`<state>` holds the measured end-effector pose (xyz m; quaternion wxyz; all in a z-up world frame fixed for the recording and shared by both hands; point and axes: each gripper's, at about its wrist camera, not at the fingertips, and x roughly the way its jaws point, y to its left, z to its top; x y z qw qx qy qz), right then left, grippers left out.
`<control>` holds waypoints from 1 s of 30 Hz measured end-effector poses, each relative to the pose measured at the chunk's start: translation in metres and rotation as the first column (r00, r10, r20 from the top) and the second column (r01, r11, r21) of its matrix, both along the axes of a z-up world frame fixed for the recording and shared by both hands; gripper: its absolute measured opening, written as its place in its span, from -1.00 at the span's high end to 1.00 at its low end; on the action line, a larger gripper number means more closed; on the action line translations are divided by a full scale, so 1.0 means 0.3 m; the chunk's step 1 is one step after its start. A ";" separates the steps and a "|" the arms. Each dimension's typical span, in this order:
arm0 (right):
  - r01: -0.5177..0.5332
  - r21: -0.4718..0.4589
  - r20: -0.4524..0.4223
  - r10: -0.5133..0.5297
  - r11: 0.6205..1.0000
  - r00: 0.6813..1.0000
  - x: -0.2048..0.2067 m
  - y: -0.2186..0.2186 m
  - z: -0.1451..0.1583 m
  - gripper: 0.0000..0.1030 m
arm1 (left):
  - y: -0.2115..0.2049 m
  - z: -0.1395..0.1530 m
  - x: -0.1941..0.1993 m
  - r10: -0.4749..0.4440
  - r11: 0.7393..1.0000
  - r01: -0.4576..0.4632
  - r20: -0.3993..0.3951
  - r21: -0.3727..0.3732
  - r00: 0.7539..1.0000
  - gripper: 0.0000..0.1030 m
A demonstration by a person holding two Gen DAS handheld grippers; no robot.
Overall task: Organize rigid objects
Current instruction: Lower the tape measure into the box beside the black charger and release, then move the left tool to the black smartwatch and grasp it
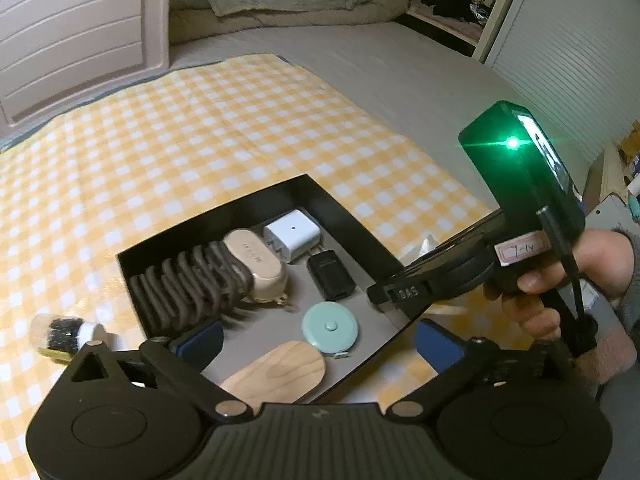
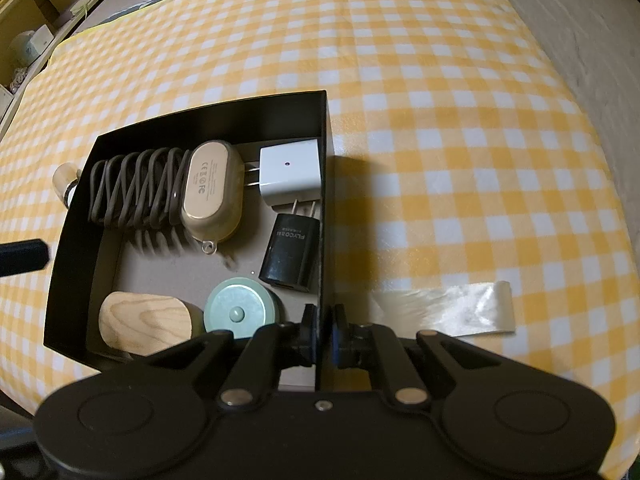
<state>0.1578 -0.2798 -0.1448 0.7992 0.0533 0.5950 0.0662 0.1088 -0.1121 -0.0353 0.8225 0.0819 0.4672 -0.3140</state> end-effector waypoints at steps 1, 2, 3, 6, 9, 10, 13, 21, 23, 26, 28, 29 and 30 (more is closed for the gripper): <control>0.001 0.001 0.000 -0.001 1.000 1.000 0.000 -0.001 0.000 0.86 | 0.008 0.004 -0.005 0.005 1.000 -0.005 0.008 0.005 1.000 -0.99; 0.001 0.002 0.001 -0.001 1.000 1.000 -0.001 0.000 0.000 0.86 | 0.018 0.006 -0.007 0.011 1.000 -0.011 0.014 0.010 1.000 -0.99; 0.001 0.002 0.002 -0.001 1.000 1.000 -0.001 0.003 0.001 0.86 | 0.026 0.007 -0.010 0.019 1.000 -0.019 0.018 0.014 1.000 -0.99; 0.000 0.000 0.005 0.000 1.000 1.000 -0.006 0.004 0.003 0.86 | 0.059 0.013 -0.014 0.038 0.999 -0.039 0.022 0.014 0.999 -0.99; -0.001 -0.002 0.007 0.001 1.000 1.000 -0.010 0.003 0.005 0.86 | 0.101 0.027 -0.015 0.065 0.998 -0.065 0.033 0.008 0.997 -0.99; 0.000 -0.002 0.007 0.000 1.000 1.000 -0.011 0.002 0.004 0.86 | 0.118 0.033 -0.013 0.074 0.997 -0.075 0.035 0.005 0.997 -0.99; 0.000 -0.001 0.007 0.000 1.000 1.000 -0.011 0.003 0.004 0.86 | 0.173 0.056 -0.004 0.119 0.993 -0.119 0.057 -0.006 0.991 -0.99; -0.001 -0.002 0.007 0.001 1.000 1.000 -0.011 0.003 0.004 0.86 | 0.337 0.095 0.059 0.280 0.960 -0.279 0.100 -0.025 0.955 -0.99; -0.001 -0.002 0.006 0.001 1.000 1.000 -0.010 0.001 0.004 0.86 | 0.375 0.092 0.079 0.314 0.949 -0.314 0.091 -0.023 0.945 -0.99; -0.001 -0.003 0.006 0.001 1.000 1.000 -0.011 0.001 0.003 0.86 | 0.418 0.061 0.110 0.370 0.929 -0.370 0.045 -0.007 0.928 -0.99; -0.001 -0.005 0.006 0.001 1.000 1.000 -0.011 0.002 0.010 0.87 | 0.440 0.026 0.133 0.409 0.913 -0.409 -0.010 0.004 0.913 -0.90; -0.001 -0.005 0.006 0.001 1.000 1.000 -0.010 0.002 0.010 0.87 | 0.451 0.007 0.145 0.426 0.905 -0.426 -0.040 0.007 0.904 -0.85; -0.001 -0.004 0.006 0.001 1.000 1.000 -0.011 0.002 0.009 0.87 | 0.461 -0.016 0.156 0.444 0.896 -0.445 -0.074 0.012 0.893 -0.73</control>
